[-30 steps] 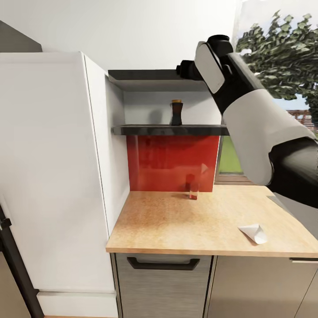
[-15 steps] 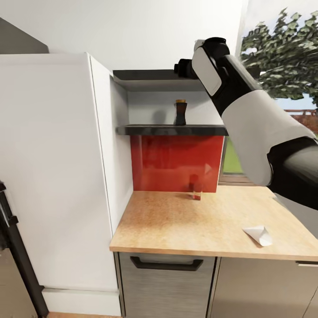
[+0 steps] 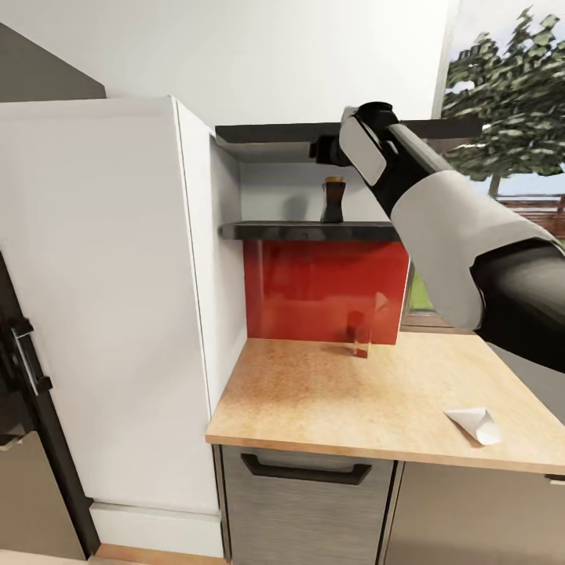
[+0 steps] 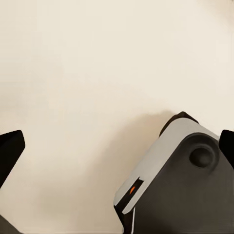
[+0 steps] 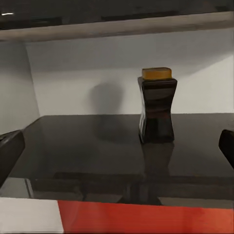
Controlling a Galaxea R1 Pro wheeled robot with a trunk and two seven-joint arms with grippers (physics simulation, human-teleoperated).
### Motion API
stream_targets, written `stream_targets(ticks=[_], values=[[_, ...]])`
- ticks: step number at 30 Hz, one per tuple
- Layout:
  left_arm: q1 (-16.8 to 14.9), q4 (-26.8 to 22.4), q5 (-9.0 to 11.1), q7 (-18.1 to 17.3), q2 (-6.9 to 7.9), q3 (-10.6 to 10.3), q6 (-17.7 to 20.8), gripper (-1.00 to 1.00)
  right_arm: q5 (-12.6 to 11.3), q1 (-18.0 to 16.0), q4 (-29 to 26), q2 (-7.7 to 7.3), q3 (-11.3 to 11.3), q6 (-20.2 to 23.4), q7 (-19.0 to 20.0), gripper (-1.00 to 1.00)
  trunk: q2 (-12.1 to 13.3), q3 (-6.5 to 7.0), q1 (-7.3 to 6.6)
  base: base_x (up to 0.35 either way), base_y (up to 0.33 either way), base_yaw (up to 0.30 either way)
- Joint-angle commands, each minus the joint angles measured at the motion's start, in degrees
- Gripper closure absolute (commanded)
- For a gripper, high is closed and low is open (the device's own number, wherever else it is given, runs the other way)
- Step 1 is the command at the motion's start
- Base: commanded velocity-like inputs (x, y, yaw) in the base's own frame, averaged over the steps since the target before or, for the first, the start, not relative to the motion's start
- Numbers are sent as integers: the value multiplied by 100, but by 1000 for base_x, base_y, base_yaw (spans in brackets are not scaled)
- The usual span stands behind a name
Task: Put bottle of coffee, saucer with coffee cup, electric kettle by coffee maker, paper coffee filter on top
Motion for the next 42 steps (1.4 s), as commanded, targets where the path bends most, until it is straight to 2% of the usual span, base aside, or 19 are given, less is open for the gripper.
stream_targets(ticks=[1, 11, 16, 28, 42], values=[[3, -1, 61, -25, 0, -46, -44, -100, -52, -3, 15, 0, 31, 18, -16, -100, -3, -1, 2, 0, 0, 3], [3, 0, 57, -25, -13, -46, -108, -100, -48, -8, 45, -95, 39, 95, -38, -100, -3, -1, 2, 0, 0, 1], [3, 0, 58, -25, -14, -46, -105, -100, -48, -8, 70, -119, 47, 109, -218, -100, -3, -1, 2, 10, 0, 0], [3, 0, 57, -25, -11, -47, -69, -100, -51, -9, 283, -110, 62, 143, -356, -100, -3, -1, 2, 230, 0, 0], [20, 0, 57, -17, -6, -46, -71, -100, -48, -9, 371, -137, 67, 155, -359, -100, -3, -1, 2, 26, 0, 0]])
